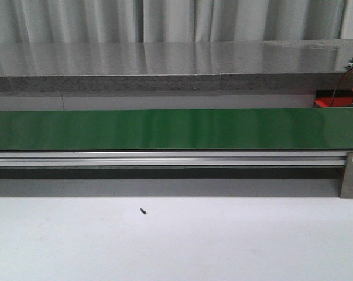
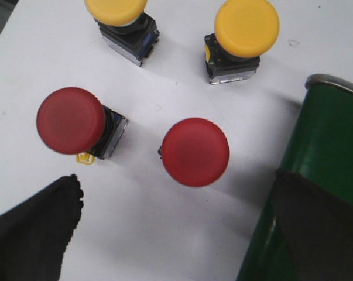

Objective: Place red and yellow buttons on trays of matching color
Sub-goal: 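Grasp another red button on the table with the left gripper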

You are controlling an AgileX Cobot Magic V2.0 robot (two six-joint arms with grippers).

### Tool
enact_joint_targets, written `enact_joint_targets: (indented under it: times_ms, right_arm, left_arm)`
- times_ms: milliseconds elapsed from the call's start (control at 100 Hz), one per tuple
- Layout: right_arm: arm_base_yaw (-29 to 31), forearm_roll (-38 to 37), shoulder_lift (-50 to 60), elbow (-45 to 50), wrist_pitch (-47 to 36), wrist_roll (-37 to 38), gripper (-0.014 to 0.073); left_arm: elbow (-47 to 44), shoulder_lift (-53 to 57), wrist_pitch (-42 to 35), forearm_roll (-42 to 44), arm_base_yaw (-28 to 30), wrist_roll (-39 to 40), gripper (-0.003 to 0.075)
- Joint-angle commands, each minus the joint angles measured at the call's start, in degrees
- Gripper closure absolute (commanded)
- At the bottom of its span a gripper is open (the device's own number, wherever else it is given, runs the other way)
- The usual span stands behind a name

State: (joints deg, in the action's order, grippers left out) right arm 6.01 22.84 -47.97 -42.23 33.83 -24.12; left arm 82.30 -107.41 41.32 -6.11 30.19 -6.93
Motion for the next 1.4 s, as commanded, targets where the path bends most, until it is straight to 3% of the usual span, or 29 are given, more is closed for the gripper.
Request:
enact_joint_targets:
  times_ms: [0,370,980,1210,1390]
  right_arm:
    - [-0.02,0.78,0.59,-1.45,-3.29,-0.37,0.0662]
    - [-0.02,0.78,0.59,-1.45,-3.64,-0.37,0.0662]
    - [-0.02,0.78,0.59,-1.45,-3.7,-0.37,0.0662]
    - [-0.02,0.78,0.59,-1.45,-3.7,-0.37,0.0662]
    - [-0.02,0.78,0.59,-1.45,-4.3,-0.37,0.0662]
  left_arm:
    - [3.86,0.87,-1.98,-1.37,-0.12,0.38,0.0103]
    - [5.73,-2.74,-4.85,-2.08,-3.35,-1.01,0.0103]
    - [8.8,-5.65,-5.95,-1.73,-3.36,-1.14,0.0104]
    - [8.8,-5.65,-6.41,-1.73,-3.36,-1.14,0.0208]
    - [8.8,-5.65,-6.68,-1.73,-3.36,-1.14,0.0215]
